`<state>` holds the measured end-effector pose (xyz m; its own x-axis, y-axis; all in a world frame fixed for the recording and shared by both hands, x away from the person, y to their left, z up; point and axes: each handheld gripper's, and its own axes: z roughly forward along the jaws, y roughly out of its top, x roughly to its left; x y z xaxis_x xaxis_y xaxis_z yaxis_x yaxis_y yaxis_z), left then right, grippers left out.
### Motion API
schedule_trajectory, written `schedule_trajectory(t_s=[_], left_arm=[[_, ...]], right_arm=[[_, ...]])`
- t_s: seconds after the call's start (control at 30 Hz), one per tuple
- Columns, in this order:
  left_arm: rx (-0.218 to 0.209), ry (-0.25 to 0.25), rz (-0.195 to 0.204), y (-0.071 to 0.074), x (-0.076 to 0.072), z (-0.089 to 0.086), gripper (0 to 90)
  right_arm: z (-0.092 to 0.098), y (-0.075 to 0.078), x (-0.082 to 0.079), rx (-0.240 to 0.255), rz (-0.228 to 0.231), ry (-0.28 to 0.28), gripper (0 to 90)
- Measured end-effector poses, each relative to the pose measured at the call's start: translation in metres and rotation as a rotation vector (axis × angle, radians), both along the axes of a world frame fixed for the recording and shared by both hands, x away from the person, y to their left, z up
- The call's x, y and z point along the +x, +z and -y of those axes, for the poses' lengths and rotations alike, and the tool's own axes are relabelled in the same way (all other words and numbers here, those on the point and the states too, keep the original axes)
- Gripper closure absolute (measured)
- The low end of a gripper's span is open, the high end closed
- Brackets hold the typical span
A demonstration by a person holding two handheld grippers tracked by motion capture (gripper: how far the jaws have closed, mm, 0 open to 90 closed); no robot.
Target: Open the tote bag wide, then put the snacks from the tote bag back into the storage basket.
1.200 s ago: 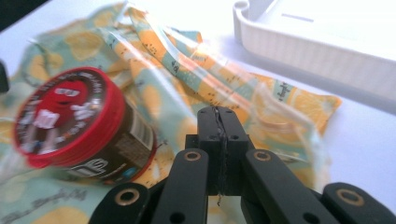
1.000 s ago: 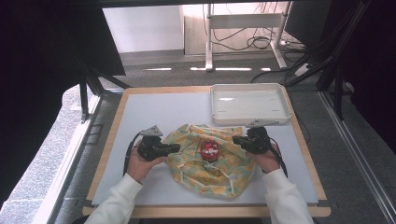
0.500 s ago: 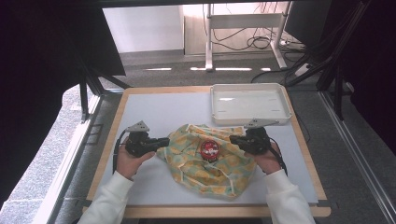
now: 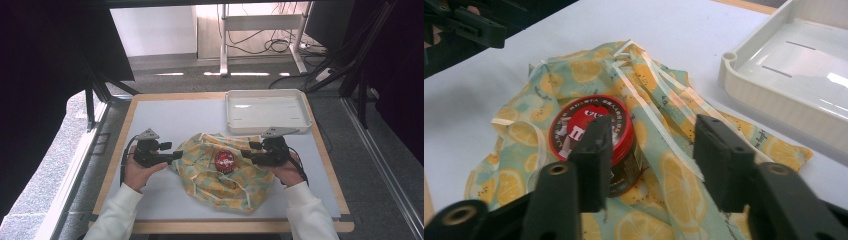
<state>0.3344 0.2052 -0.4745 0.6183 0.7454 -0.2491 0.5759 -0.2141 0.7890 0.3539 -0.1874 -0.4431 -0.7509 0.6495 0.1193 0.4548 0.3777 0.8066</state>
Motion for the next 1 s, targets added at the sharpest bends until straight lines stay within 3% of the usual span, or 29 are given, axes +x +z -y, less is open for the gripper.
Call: schedule_trajectory(t_s=[0.2,0.53,1.0], left_arm=[[0.014,0.019,0.008,0.0,-0.001,0.0,27.4],[0.022,-0.003,-0.013,-0.003,0.001,0.004,26.0],[-0.002,-0.016,-0.048,-0.01,0.004,0.005,25.8]], right_arm=[[-0.002,0.006,-0.002,-0.004,-0.005,0.015,38.3],[-0.014,0.008,-0.007,-0.048,-0.01,0.034,35.9],[-0.046,-0.005,-0.009,-0.133,-0.04,0.091,31.2]])
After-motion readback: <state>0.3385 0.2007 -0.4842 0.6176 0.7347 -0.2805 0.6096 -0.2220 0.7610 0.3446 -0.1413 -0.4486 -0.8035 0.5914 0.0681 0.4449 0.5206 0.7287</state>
